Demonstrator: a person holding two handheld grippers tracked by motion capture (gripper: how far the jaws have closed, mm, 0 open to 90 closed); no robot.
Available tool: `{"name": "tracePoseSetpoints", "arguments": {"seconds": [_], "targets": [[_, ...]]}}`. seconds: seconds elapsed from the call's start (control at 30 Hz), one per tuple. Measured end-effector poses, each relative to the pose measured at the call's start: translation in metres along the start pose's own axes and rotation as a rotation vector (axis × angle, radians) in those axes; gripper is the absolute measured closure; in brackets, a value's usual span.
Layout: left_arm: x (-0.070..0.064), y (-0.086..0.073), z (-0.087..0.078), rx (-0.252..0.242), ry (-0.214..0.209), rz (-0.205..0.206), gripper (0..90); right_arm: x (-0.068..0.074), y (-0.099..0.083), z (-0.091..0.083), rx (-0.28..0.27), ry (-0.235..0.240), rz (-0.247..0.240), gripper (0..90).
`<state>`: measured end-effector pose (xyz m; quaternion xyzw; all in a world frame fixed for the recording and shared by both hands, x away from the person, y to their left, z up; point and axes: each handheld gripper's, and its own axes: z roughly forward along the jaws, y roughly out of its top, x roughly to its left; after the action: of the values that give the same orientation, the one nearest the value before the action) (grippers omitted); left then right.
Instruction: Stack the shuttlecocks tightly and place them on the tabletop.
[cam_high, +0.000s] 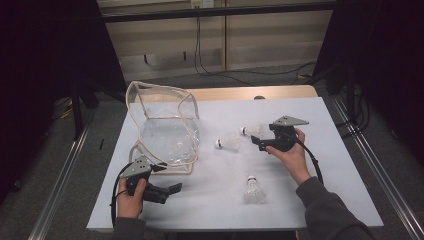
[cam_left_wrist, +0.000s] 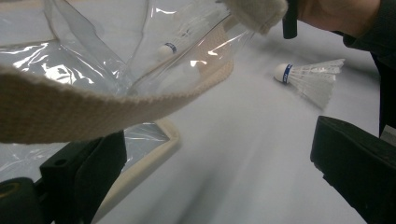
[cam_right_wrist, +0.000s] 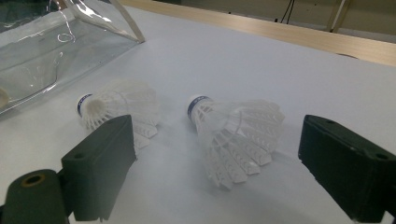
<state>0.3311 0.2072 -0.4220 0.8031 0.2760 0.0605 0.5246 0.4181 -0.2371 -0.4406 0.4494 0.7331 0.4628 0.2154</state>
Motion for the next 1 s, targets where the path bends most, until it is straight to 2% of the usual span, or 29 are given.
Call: {"name": "tracePoseSetpoints", "arguments": {"seconds": [0.43,1.0], "targets": [[0.0,0.0,0.0,0.005,0.002,0.001,3.7,0.001,0.001,0.007,0.022,0.003,0.0,17.2],[0.0,0.0,0.0,0.006,0.001,0.003,3.7,0.001,-0.001,0.016,0.053,0.013,-0.016,34.3]]}}
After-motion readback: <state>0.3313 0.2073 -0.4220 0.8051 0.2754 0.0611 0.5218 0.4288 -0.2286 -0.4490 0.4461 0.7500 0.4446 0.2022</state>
